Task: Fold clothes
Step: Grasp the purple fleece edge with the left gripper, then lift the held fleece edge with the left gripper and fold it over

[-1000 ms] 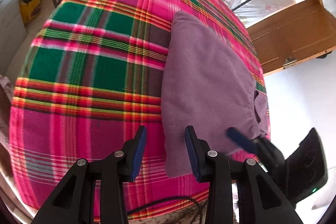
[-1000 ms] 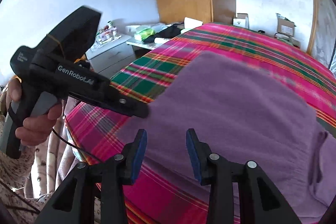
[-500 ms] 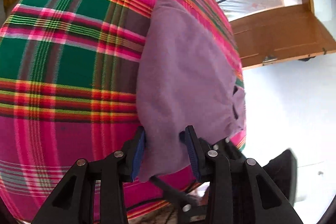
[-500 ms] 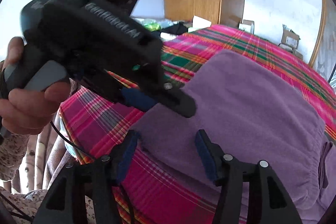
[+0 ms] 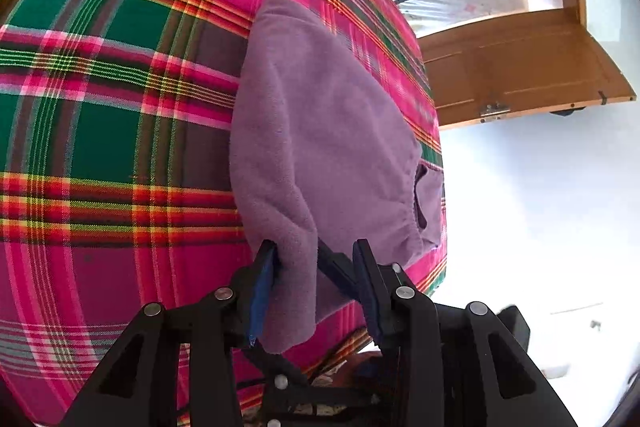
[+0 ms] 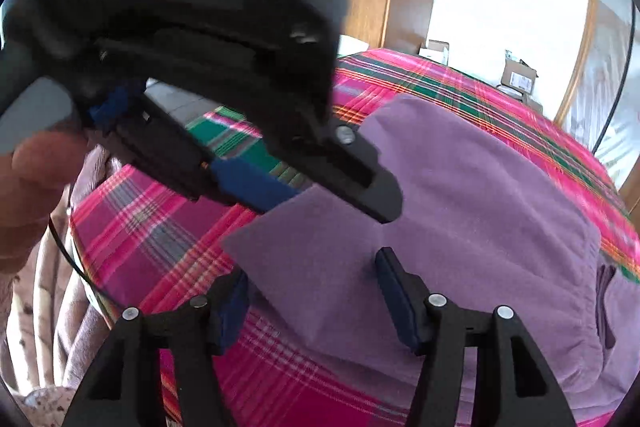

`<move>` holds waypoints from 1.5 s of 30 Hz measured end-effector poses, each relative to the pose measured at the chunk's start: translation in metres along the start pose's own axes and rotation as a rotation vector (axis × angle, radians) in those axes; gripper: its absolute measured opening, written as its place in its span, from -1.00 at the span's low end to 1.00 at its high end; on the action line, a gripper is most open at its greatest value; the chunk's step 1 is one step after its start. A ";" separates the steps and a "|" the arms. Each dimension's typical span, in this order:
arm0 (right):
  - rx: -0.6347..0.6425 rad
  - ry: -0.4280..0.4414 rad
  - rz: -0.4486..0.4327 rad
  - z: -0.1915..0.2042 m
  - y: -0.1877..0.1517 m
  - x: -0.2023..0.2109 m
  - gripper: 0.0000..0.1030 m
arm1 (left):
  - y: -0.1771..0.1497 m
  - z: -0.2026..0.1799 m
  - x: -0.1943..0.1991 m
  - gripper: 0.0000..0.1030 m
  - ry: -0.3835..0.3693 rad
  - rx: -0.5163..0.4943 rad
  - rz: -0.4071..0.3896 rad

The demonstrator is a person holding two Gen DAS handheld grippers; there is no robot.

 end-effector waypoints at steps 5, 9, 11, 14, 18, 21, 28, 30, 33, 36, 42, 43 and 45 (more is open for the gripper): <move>-0.005 -0.064 -0.021 -0.004 0.001 0.001 -0.40 | 0.012 0.010 0.009 -0.24 -0.017 0.020 -0.037; -0.019 -0.090 -0.034 -0.010 0.002 0.006 -0.62 | 0.030 0.021 0.018 -0.19 0.012 0.041 -0.111; -0.041 -0.076 -0.047 -0.014 0.004 0.011 -0.64 | 0.042 0.022 0.018 -0.19 0.021 0.038 -0.135; -0.070 -0.056 -0.076 -0.020 0.008 0.021 -0.67 | 0.058 0.022 0.011 -0.19 0.017 0.035 -0.129; -0.096 -0.030 -0.106 -0.028 0.013 0.030 -0.68 | 0.078 0.014 0.002 -0.19 -0.003 0.026 -0.127; -0.114 -0.014 -0.112 -0.027 0.020 0.030 -0.68 | 0.093 0.012 -0.010 -0.19 0.020 0.018 -0.101; -0.141 0.012 -0.111 -0.027 0.025 0.024 -0.68 | 0.112 0.014 -0.019 -0.19 0.036 0.025 -0.050; -0.146 0.020 -0.107 -0.027 0.024 0.021 -0.68 | 0.114 0.015 -0.022 -0.19 0.023 0.040 -0.035; -0.150 0.027 -0.104 -0.027 0.025 0.019 -0.68 | 0.118 0.017 -0.025 -0.19 0.009 0.054 -0.022; -0.151 0.033 -0.101 -0.026 0.027 0.015 -0.68 | 0.120 0.018 -0.027 -0.19 0.005 0.058 -0.016; -0.155 0.046 -0.108 -0.023 0.029 0.016 -0.69 | 0.121 0.010 -0.026 -0.61 0.032 0.008 -0.032; -0.154 0.049 -0.109 -0.022 0.029 0.017 -0.69 | 0.122 0.009 -0.025 -0.66 0.036 0.006 -0.038; -0.148 0.055 -0.109 -0.019 0.031 0.017 -0.70 | 0.123 0.005 -0.021 -0.73 0.036 0.003 -0.049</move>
Point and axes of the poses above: each gripper's, at about its wrist camera, not at the fingertips, and x roughly against the way its jaws point, z to its left, y to its top, the point moved 8 cm from there along -x, roughly the way its jaws point, and after that the axes turned 8 degrees about -y, right-handed, at the moved point
